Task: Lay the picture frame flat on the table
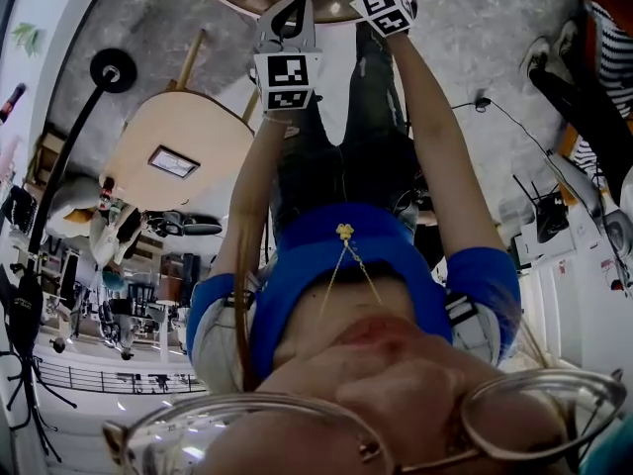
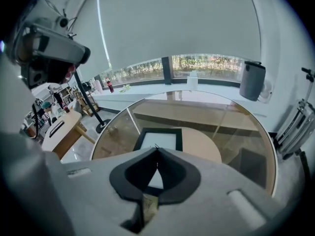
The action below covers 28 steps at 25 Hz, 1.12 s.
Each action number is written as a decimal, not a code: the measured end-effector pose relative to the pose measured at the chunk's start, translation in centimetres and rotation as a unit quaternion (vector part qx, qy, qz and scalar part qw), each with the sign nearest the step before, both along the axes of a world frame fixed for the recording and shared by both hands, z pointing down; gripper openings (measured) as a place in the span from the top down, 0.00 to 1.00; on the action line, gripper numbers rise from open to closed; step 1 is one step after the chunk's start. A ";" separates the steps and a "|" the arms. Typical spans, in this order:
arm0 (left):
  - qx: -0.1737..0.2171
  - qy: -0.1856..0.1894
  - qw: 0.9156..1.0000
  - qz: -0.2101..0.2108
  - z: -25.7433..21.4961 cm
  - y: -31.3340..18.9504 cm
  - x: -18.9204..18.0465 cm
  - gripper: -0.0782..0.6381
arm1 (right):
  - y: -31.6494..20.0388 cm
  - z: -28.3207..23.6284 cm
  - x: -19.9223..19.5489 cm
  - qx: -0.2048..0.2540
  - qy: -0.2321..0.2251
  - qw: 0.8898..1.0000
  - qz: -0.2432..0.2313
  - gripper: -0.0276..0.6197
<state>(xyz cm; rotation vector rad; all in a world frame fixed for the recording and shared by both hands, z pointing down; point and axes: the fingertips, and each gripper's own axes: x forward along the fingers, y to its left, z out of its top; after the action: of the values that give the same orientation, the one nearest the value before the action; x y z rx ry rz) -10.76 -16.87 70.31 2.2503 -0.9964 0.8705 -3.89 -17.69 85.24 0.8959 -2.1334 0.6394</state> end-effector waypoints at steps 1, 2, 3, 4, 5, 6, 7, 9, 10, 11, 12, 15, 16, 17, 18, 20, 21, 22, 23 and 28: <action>0.001 0.000 1.000 0.000 -0.4 0.0 0.5 0.89 | 0.1 -0.8 0.2 0.004 -0.005 1.000 -0.003 0.96; 0.002 0.000 1.000 0.000 -0.7 0.0 0.9 0.89 | 0.2 -1.5 0.3 0.008 -0.010 1.000 -0.007 0.96; 0.003 0.000 1.000 -0.001 -0.9 0.0 1.2 0.89 | 0.3 -2.2 0.3 0.012 -0.015 1.000 -0.013 0.96; 0.004 -0.001 1.000 -0.001 -1.1 0.0 1.4 0.89 | 0.4 -2.9 0.1 0.016 -0.020 1.000 -0.019 0.96; 0.005 -0.001 1.000 -0.001 -1.3 0.0 1.5 0.89 | 0.5 -3.6 -0.1 0.020 -0.025 0.999 -0.025 0.96; 0.007 -0.001 1.000 0.000 -1.4 0.0 1.5 0.89 | 0.5 -4.3 -0.5 0.024 -0.030 0.999 -0.031 0.96; 0.008 -0.001 1.000 0.000 -1.6 -0.1 1.5 0.89 | 0.4 -4.9 -0.9 0.028 -0.036 0.998 -0.035 0.96; 0.012 -0.002 1.000 0.000 -1.9 -0.3 1.5 0.89 | 0.1 -6.3 -1.5 0.037 -0.047 0.997 -0.042 0.96; 0.014 -0.002 1.000 0.000 -2.1 -0.5 1.5 0.89 | -0.1 -7.0 -1.7 0.042 -0.053 0.997 -0.044 0.96; 0.016 -0.002 1.000 -0.001 -2.3 -0.7 1.5 0.89 | -0.4 -7.8 -1.9 0.047 -0.060 0.996 -0.046 0.96; 0.019 -0.002 1.000 -0.003 -2.6 -0.9 1.5 0.89 | -0.6 -8.7 -2.2 0.054 -0.068 0.995 -0.047 0.96; 0.031 -0.001 1.000 -0.004 -3.7 -1.5 1.3 0.89 | -1.5 -12.1 -3.6 0.077 -0.099 0.991 -0.052 0.96; 0.036 0.000 0.999 -0.004 -4.2 -1.8 1.2 0.89 | -1.7 -13.2 -4.0 0.083 -0.107 0.989 -0.055 0.96; 0.042 0.000 0.999 -0.004 -4.8 -2.0 1.2 0.89 | -1.8 -14.3 -4.3 0.089 -0.113 0.988 -0.058 0.96; 0.047 0.000 0.999 -0.004 -5.4 -2.2 1.2 0.89 | -1.9 -15.4 -4.6 0.095 -0.120 0.986 -0.060 0.96; 0.057 0.001 0.998 -0.005 -6.6 -2.5 1.1 0.89 | -2.1 -17.6 -4.9 0.109 -0.133 0.983 -0.061 0.96; 0.063 0.002 0.998 -0.007 -7.2 -2.7 1.0 0.89 | -2.3 -18.7 -5.0 0.117 -0.139 0.982 -0.059 0.96; 0.070 0.004 0.997 -0.008 -7.8 -2.9 1.0 0.89 | -2.6 -19.9 -5.0 0.126 -0.145 0.980 -0.055 0.96; 0.078 0.005 0.997 -0.009 -8.6 -3.1 0.9 0.89 | -2.9 -21.0 -4.9 0.135 -0.149 0.978 -0.050 0.96; 0.122 0.013 0.992 -0.020 -13.6 -4.4 0.4 0.89 | -3.8 -27.4 -4.5 0.161 -0.169 0.972 -0.019 0.96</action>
<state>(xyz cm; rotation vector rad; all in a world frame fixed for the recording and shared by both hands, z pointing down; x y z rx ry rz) -10.33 -21.22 56.69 2.4278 -1.1874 0.7352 -8.42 -21.45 57.87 0.9684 -2.6071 0.4560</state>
